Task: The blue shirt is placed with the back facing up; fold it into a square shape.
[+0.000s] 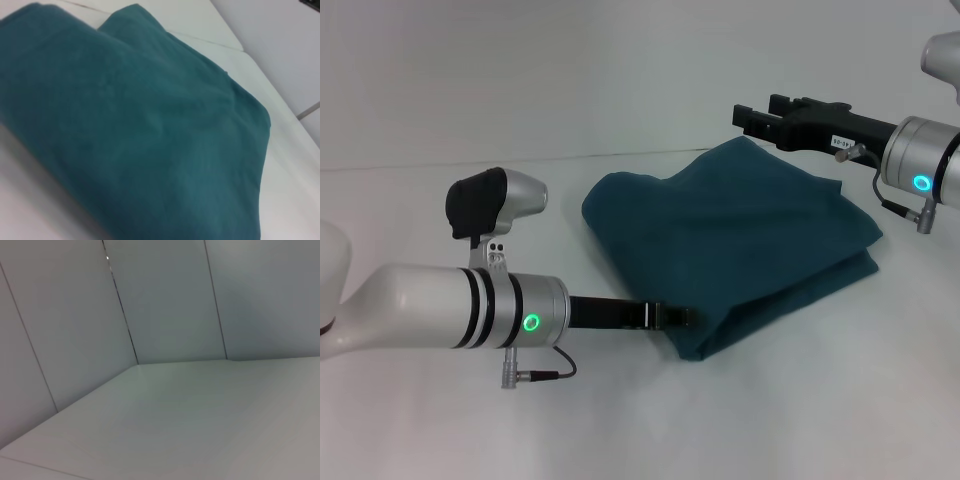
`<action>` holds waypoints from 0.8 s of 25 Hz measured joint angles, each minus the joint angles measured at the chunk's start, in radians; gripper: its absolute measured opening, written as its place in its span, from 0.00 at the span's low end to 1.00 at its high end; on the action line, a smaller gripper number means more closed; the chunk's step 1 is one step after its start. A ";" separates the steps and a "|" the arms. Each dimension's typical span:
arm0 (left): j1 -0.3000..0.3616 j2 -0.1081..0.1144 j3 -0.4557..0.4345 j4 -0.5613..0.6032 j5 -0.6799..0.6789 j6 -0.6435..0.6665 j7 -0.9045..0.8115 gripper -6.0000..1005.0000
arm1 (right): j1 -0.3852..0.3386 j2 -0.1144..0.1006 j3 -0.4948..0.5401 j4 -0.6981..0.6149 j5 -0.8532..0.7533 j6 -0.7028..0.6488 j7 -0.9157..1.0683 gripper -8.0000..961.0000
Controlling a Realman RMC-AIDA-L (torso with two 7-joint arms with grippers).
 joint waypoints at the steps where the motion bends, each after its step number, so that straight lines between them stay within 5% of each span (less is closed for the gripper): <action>1: 0.000 0.000 0.002 -0.001 0.002 -0.001 -0.008 0.34 | 0.000 0.000 0.000 0.000 0.000 0.000 0.000 0.72; 3: 0.000 0.000 0.003 -0.001 0.003 -0.001 -0.015 0.50 | 0.000 0.000 0.000 0.000 0.001 -0.001 0.000 0.72; 20: 0.005 0.001 0.018 -0.005 0.006 0.024 -0.090 0.81 | -0.002 0.003 0.000 -0.026 0.000 -0.010 0.003 0.72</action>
